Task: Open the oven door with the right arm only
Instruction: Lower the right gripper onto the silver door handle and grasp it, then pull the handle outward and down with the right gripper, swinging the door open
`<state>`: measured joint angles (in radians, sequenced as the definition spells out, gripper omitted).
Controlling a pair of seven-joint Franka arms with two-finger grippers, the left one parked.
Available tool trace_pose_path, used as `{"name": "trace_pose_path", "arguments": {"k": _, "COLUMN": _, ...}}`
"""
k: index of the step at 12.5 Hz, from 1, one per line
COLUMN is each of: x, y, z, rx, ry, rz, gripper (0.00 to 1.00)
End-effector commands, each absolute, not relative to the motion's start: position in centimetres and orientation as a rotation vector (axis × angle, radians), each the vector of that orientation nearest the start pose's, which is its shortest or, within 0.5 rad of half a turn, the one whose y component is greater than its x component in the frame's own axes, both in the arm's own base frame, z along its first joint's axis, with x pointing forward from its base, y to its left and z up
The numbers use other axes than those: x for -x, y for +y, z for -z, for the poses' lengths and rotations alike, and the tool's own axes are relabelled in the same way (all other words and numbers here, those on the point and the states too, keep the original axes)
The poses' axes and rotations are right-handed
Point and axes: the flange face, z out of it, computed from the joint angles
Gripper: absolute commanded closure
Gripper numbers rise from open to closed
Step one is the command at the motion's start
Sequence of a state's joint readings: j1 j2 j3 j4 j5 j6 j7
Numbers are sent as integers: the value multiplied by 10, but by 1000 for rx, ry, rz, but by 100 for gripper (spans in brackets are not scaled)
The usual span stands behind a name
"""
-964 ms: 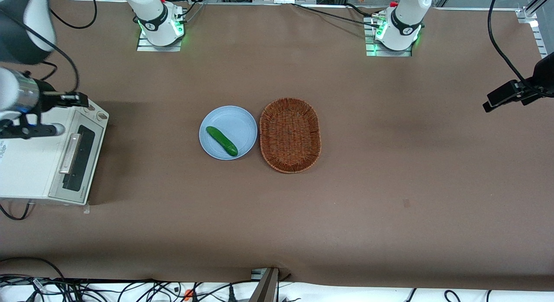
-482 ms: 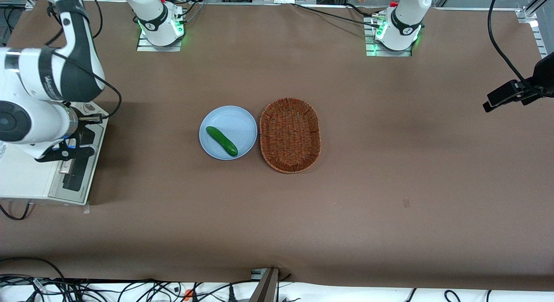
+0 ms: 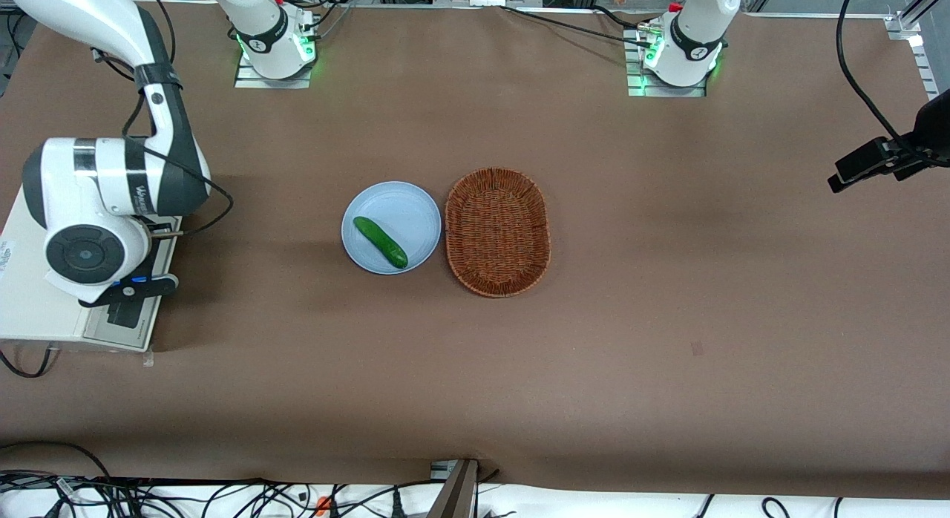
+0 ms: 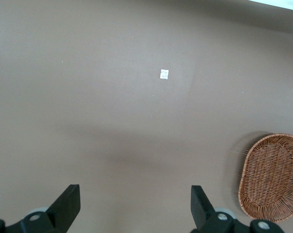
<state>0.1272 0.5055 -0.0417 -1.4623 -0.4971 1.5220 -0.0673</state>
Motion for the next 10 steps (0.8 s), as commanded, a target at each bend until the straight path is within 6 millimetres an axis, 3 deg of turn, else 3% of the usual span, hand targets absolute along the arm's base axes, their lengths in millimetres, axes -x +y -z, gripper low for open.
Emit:
{"name": "trace_pose_path", "arguments": {"k": 1, "x": -662, "y": -2, "z": -361, "rx": -2496, "ry": 386, "rz": 564, "gripper": 100}}
{"name": "trace_pose_path", "arguments": {"k": 4, "x": -665, "y": -14, "z": -350, "rx": -2468, "ry": 463, "rz": 592, "gripper": 100}}
{"name": "trace_pose_path", "arguments": {"k": 6, "x": -666, "y": -39, "z": -343, "rx": -2451, "ry": 441, "rz": 615, "gripper": 100}}
{"name": "trace_pose_path", "arguments": {"k": 10, "x": -668, "y": -43, "z": -335, "rx": -2454, "ry": 467, "rz": 613, "gripper": 100}}
